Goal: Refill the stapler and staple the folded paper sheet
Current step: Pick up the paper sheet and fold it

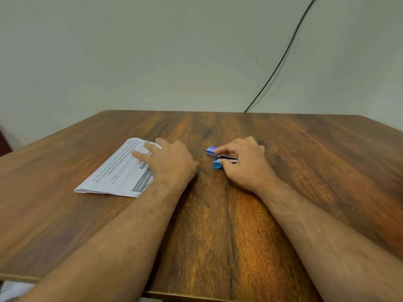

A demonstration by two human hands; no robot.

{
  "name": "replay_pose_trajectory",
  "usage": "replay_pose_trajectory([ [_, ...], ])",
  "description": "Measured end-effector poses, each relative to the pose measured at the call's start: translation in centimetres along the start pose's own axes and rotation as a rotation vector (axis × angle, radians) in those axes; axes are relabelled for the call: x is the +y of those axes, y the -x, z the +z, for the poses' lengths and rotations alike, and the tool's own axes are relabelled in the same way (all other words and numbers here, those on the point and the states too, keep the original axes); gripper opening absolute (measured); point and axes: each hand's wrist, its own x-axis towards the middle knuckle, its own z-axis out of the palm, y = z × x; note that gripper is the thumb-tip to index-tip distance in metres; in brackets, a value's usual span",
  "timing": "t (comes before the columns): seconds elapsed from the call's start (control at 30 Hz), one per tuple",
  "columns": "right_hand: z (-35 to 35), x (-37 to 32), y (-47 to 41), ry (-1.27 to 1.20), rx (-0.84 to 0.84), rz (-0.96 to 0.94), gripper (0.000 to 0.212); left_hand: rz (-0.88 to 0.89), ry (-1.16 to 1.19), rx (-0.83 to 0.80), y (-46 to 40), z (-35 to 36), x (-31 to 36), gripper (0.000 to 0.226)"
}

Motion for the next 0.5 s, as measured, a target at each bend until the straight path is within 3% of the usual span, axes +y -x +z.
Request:
replay_pose_trajectory([
  [0.1,0.1,-0.2,0.0,0.093,0.0,-0.111,0.029,-0.126,0.057,-0.148,-0.2,0.2,0.1,0.072],
  [0.2,0.3,-0.5,-0.1,0.135,-0.008,-0.159,0.028,-0.15,0.06,-0.161,-0.4,0.1,0.0,0.071],
  [0.3,0.6,-0.4,-0.2,0.155,-0.001,-0.178,0.028,-0.057,0.018,-0.062,0.0,0.1,0.2,0.059],
  [0.4,0.8,-0.2,-0.2,0.155,0.006,-0.178,0.031,0.145,-0.02,0.145,0.6,0.2,0.5,0.029],
  [0.5,0.8,-0.1,-0.2,0.149,0.017,-0.179,0.031,0.223,-0.015,0.205,0.9,-0.4,0.5,0.017],
])
